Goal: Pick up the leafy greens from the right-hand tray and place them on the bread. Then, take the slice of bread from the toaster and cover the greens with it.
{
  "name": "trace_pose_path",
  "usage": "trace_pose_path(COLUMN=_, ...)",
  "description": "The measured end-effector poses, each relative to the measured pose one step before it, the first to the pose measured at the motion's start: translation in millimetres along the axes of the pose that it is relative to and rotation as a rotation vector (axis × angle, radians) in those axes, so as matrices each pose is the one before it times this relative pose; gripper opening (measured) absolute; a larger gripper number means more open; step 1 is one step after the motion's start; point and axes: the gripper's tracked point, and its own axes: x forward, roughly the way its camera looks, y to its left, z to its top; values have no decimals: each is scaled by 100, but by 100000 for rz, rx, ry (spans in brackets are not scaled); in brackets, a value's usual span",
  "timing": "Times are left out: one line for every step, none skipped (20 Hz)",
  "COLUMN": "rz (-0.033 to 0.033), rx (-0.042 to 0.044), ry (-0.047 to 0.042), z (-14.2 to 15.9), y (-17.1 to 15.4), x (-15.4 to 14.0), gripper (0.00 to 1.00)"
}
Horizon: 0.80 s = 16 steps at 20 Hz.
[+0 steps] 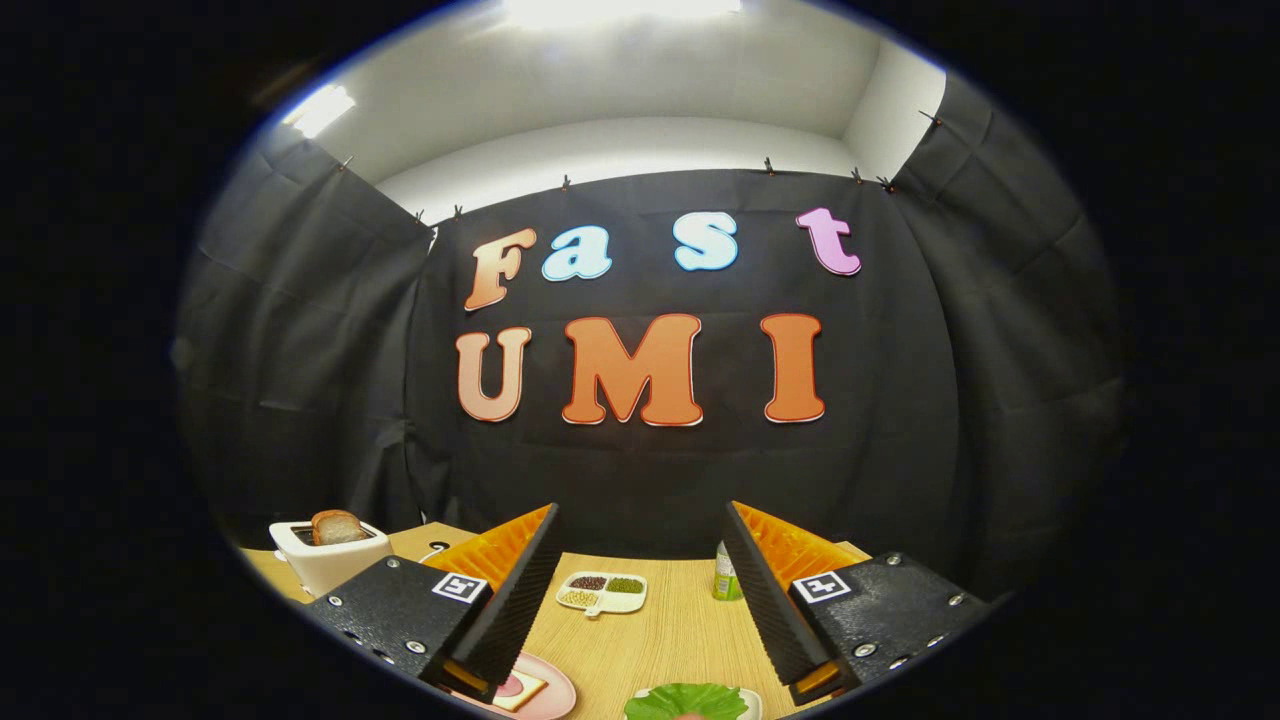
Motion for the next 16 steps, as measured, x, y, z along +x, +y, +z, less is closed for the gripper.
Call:
trace_pose_path(rz=383, rx=504, ry=1089, z=-263, y=44, x=64, gripper=95)
trace_pose_path(rz=196, rx=776, ry=1305, z=-387, y=37, x=-20, gripper=95)
trace_pose_path(rz=57, rx=950, ry=1952, z=-593, y=-154, x=70, gripper=95)
trace_pose_path(rz=130, rx=922, ry=2158, z=-602, y=-128, x=-34, gripper=95)
trace_pose_path(rz=52, rx=772, ry=2159, z=-593, y=-100, x=-17, gripper=95)
trace_pose_path(rz=-224, rx=736, ry=2107, z=-529, y=-232, x=60, gripper=95)
trace_pose_path(rz=-442, rx=854, ry=2362, z=-480, y=-242, x=87, gripper=95)
trace_pose_path(rz=233, rx=637, ry=2607, z=-654, y=-103, x=60, gripper=95)
trace_pose_path(rz=76, rx=698, ry=2340, z=-550, y=-41, x=-105, gripper=94)
trace_pose_path(rz=-35, rx=517, ry=1987, z=-482, y=-112, x=87, gripper=94)
trace_pose_path(rz=-232, rx=205, ry=1856, z=-424, y=-176, x=133, gripper=94)
trace_pose_path(rz=-460, rx=-7, ry=1913, z=-508, y=-173, x=81, gripper=94)
trace_pose_path(rz=-328, rx=-328, ry=2239, z=-658, y=-226, x=167, gripper=94)
trace_pose_path(rz=16, rx=-489, ry=2274, z=-660, y=-110, x=81, gripper=94)
trace_pose_path(rz=289, rx=-613, ry=2518, z=-709, y=2, x=-30, gripper=94)
trace_pose_path(rz=509, rx=-499, ry=2631, z=-695, y=19, x=45, gripper=94)
